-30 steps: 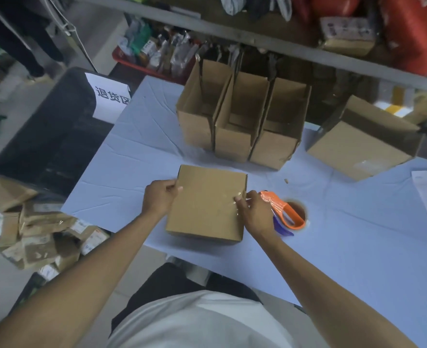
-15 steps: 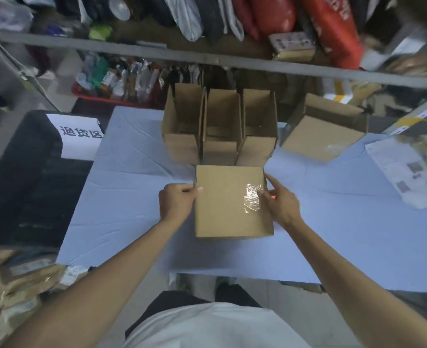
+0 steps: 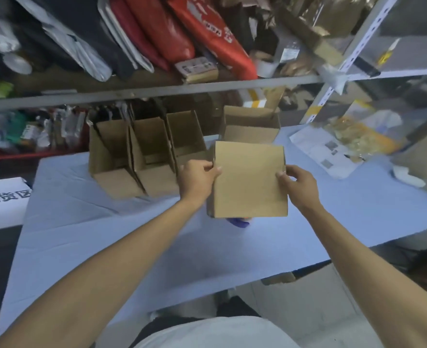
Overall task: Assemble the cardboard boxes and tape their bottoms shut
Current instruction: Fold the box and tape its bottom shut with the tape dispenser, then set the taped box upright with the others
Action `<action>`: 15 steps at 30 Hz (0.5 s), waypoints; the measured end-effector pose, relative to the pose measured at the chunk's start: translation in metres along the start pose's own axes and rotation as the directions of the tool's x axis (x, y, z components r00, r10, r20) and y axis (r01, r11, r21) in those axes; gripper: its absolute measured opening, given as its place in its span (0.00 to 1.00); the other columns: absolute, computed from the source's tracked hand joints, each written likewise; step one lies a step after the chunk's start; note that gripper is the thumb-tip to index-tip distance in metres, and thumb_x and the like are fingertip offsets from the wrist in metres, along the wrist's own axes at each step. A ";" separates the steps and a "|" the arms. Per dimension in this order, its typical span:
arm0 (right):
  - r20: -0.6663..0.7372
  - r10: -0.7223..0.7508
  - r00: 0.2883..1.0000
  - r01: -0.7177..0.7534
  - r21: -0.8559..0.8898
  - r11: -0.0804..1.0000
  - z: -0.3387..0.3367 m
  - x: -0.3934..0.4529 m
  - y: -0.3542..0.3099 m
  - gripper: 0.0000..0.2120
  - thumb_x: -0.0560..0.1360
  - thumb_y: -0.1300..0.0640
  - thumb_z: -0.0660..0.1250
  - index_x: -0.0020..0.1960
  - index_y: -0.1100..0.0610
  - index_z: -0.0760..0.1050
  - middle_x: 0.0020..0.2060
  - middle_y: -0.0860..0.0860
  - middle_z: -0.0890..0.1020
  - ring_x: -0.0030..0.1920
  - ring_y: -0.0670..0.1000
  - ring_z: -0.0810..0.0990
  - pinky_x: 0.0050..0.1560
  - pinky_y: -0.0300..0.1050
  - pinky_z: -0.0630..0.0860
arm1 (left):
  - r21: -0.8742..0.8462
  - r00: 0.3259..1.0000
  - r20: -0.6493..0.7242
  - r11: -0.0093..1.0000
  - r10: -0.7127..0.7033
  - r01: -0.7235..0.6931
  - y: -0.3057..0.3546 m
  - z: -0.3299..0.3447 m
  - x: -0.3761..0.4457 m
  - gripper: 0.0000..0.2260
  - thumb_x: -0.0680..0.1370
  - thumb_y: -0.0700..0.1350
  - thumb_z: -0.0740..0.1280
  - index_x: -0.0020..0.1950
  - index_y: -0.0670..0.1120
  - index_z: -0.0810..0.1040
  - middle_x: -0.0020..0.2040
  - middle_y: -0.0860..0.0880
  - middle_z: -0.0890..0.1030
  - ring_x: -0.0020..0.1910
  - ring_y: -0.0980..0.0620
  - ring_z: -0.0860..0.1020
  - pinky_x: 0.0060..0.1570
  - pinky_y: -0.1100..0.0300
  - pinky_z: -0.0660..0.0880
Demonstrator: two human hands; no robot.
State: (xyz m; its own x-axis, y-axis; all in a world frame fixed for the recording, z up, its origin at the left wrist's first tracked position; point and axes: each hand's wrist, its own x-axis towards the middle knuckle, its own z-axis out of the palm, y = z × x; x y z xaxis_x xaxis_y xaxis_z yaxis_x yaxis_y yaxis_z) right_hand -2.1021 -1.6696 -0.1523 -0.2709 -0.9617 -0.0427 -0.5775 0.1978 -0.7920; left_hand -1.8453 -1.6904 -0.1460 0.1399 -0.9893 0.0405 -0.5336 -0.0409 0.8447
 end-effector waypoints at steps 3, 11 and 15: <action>-0.011 0.026 1.000 -0.026 0.004 1.000 -0.027 0.021 0.023 0.11 0.77 0.53 0.66 0.58 0.55 0.80 0.55 0.47 0.82 0.57 0.48 0.79 0.58 0.50 0.75 | 0.040 1.000 0.008 0.999 0.018 -0.018 0.021 0.040 0.012 0.15 0.72 0.50 0.73 0.30 0.45 0.76 0.25 0.50 0.72 0.28 0.53 0.69 0.30 0.58 0.62; 0.006 0.122 0.993 -0.122 0.055 0.991 -0.045 0.086 0.065 0.08 0.75 0.58 0.69 0.53 0.57 0.73 0.48 0.46 0.79 0.44 0.42 0.78 0.39 0.31 0.69 | 0.181 0.998 0.014 0.982 -0.061 0.058 0.046 0.111 0.047 0.09 0.72 0.48 0.72 0.50 0.46 0.81 0.46 0.45 0.84 0.50 0.42 0.79 0.46 0.56 0.73; 0.083 0.134 0.987 -0.132 -0.031 0.991 -0.040 0.115 0.079 0.10 0.74 0.60 0.70 0.50 0.58 0.70 0.46 0.50 0.78 0.43 0.51 0.78 0.36 0.42 0.70 | 0.219 0.992 0.083 0.973 -0.096 0.076 0.042 0.133 0.054 0.15 0.73 0.46 0.73 0.57 0.45 0.76 0.52 0.44 0.83 0.53 0.43 0.78 0.50 0.53 0.75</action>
State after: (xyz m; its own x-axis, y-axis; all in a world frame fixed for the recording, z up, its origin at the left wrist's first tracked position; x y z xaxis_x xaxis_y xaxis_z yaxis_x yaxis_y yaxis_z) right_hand -2.2095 -1.7571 -0.1953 -0.2813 -0.9387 -0.1991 -0.5604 0.3291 -0.7600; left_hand -1.9707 -1.7644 -0.1793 0.1208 -0.9890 -0.0849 -0.6911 -0.1452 0.7080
